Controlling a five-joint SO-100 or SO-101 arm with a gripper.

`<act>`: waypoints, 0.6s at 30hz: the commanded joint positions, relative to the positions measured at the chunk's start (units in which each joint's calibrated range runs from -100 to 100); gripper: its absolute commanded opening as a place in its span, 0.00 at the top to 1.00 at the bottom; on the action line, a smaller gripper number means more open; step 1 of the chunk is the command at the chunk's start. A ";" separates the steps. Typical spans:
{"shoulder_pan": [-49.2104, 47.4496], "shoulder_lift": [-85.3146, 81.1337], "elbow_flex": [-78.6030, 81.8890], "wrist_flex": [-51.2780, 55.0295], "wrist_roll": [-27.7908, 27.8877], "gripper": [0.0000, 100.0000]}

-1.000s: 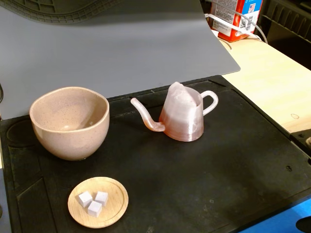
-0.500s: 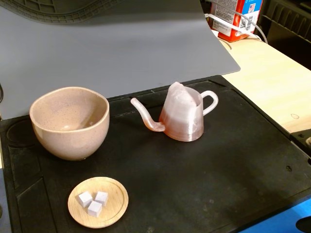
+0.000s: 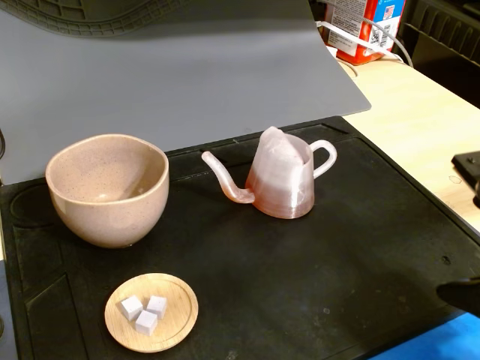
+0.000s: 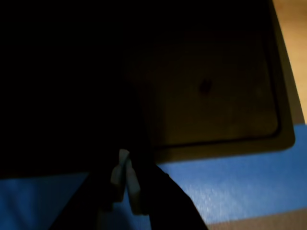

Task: Pick up a kettle and pour liquid into a cup.

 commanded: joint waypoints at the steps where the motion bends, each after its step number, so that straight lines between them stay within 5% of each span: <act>1: -0.19 5.77 0.19 -8.98 -0.02 1.00; 9: -0.19 34.95 -2.53 -52.56 -0.02 1.00; 15: -4.45 49.71 -16.32 -55.76 0.08 1.00; 18: -4.68 55.00 -19.32 -55.76 6.48 1.00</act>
